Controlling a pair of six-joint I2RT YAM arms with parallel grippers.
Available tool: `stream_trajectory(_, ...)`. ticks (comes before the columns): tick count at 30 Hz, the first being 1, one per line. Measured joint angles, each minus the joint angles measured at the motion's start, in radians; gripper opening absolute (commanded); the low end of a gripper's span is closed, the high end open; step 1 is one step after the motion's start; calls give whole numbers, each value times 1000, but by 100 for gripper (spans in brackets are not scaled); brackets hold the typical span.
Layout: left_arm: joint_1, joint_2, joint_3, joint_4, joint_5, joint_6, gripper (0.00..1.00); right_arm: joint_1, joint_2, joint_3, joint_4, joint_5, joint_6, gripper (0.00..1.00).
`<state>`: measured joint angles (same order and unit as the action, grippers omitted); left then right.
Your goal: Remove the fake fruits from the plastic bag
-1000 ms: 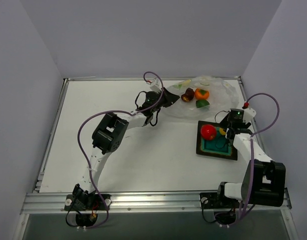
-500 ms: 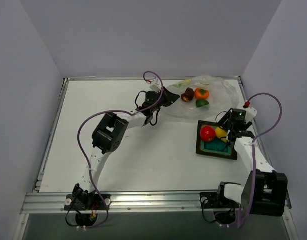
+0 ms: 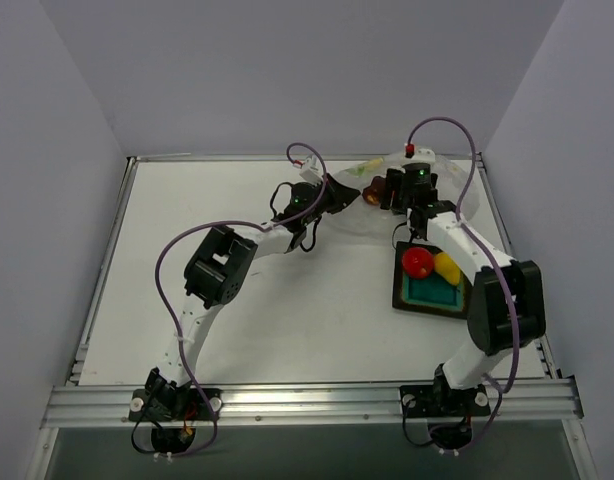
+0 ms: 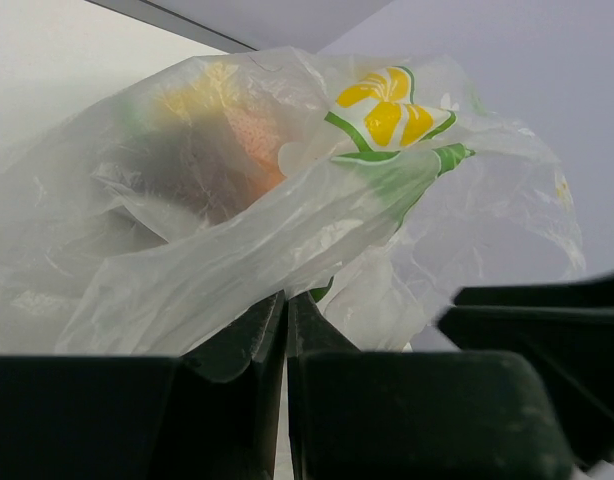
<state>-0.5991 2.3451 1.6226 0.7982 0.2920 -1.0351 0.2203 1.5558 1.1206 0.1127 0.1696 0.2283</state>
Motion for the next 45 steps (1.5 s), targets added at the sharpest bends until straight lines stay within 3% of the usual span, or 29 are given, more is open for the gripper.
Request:
stream_trajectory(7,0,0,0,10,5,-15,2,-6,274,179,-31,-18,-129,70)
stream_trajectory(12,0,0,0,15,7,-18,2,-13,365,246,-36,17,-194,74)
stream_trajectory(16,0,0,0,15,8,-21,2,-28,418,269,-43,44,-233,84)
stream_trajectory(19,0,0,0,16,8,-21,2,-39,461,291,-48,55,-253,84)
stream_trajectory(26,0,0,0,15,8,-21,2,-47,528,323,-62,60,-263,67)
stream_trajectory(29,2,0,0,16,8,-21,2,-44,529,332,-65,62,-266,47)
stream_trajectory(31,4,0,0,16,8,-21,2,-42,529,338,-65,68,-266,43)
stream_trajectory(37,6,0,0,16,11,-25,2,-21,507,332,-64,82,-262,41)
stream_trajectory(45,6,0,0,20,18,-28,2,22,272,238,-26,58,-209,41)
